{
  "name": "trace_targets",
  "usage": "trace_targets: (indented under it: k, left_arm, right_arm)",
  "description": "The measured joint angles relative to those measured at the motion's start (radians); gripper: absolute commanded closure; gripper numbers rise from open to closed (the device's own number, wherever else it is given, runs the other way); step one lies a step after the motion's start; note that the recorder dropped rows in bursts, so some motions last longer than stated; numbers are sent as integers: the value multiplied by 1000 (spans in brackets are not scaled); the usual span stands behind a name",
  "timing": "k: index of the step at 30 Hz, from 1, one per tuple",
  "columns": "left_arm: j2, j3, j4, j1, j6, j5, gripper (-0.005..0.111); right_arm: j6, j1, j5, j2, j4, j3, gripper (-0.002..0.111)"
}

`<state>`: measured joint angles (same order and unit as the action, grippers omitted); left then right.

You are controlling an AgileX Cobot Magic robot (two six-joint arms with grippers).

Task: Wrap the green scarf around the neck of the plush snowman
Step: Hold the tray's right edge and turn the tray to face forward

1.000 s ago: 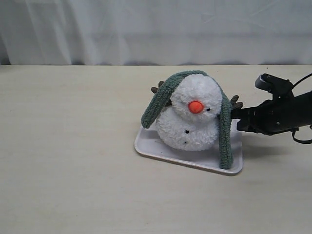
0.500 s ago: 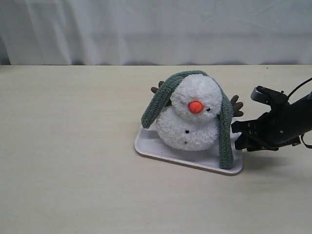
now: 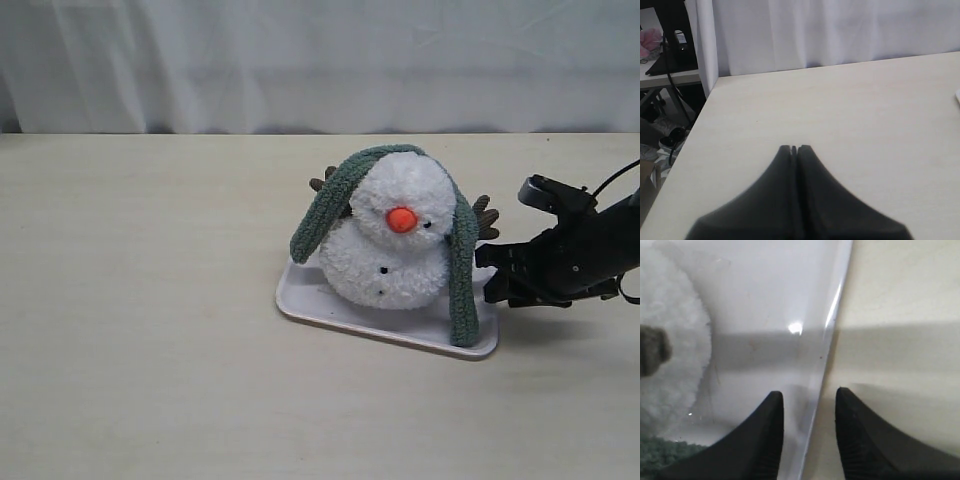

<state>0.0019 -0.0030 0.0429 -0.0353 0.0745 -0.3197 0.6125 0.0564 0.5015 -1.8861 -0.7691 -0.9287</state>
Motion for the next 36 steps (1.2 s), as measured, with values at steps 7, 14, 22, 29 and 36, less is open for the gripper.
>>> trace_targets:
  k: [7,14,22,29,36]
  left_arm:
    - [0,0,0,0,0,0,107]
    - [0,0,0,0,0,0,107]
    - [0,0,0,0,0,0,107]
    - [0,0,0,0,0,0,107]
    - [0,0,0,0,0,0,107]
  right_arm:
    - [0,0,-26,-10,-7,20,74]
    - [2,0,-28,-37,-53,19,74]
    - [29,0,-38,-49,-73,7,79]
    - [151,0,-38,-64,-73,-14,95]
    - [160,0,-76,-68,-148,-15,104]
